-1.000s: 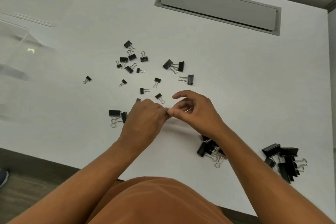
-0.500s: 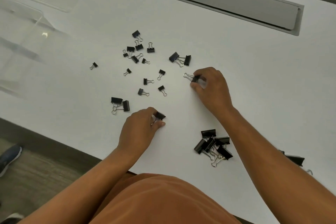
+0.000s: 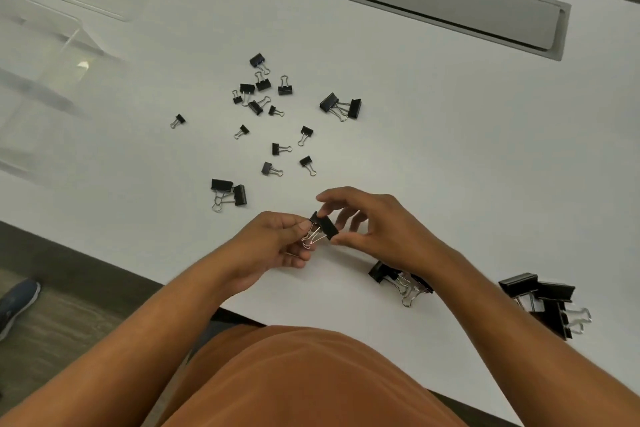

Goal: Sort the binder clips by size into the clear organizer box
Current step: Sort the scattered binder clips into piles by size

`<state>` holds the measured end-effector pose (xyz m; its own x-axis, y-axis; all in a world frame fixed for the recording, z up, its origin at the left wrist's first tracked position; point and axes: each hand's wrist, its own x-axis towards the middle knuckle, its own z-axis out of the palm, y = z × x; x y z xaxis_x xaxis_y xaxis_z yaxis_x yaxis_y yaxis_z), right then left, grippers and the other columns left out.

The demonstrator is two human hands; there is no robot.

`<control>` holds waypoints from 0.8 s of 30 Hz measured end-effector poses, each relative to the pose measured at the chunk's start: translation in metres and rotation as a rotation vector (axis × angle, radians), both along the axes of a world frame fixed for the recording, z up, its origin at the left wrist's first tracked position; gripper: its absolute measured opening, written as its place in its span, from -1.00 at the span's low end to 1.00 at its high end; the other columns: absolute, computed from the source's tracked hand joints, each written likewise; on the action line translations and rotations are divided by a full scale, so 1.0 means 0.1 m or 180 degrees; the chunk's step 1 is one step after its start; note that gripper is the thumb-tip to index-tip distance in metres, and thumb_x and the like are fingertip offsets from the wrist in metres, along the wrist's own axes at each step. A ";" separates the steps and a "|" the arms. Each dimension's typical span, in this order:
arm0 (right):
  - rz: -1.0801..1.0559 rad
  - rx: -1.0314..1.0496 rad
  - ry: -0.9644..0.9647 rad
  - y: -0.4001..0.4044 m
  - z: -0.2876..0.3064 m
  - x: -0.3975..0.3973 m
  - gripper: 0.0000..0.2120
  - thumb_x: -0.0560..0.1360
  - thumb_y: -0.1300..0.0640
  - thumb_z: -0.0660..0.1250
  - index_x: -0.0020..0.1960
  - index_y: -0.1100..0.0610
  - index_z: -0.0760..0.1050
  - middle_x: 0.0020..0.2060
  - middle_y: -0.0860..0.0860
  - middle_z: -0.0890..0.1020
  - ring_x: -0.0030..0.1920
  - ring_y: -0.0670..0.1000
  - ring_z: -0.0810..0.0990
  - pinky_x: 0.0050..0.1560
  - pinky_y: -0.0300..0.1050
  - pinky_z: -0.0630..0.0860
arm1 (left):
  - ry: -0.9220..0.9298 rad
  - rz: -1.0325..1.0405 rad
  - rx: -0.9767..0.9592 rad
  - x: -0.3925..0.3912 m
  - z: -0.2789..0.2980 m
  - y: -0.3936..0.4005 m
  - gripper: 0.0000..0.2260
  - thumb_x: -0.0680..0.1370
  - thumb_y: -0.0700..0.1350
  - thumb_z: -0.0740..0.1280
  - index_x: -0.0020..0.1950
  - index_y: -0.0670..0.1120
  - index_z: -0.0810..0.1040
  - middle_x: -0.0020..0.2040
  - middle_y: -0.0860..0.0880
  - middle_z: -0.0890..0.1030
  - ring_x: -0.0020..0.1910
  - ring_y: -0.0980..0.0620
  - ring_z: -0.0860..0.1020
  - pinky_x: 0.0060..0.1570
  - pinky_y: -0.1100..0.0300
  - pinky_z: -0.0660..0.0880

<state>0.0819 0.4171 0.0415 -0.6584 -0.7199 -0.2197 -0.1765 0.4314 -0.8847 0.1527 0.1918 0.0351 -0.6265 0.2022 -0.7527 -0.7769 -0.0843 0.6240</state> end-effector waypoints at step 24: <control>-0.0129 -0.0307 0.0337 -0.14 -0.11 0.08 -0.65 0.47 0.17 0.59 0.23 0.13 0.66 0.06 -0.06 0.72 0.07 -0.11 0.71 0.12 -0.11 0.67 | 0.0718 -0.0392 -0.0153 0.08 -0.01 -0.11 -0.86 0.64 -0.12 0.39 0.02 -0.12 0.74 -0.17 -0.06 0.67 -0.18 -0.01 0.61 -0.10 0.12 0.59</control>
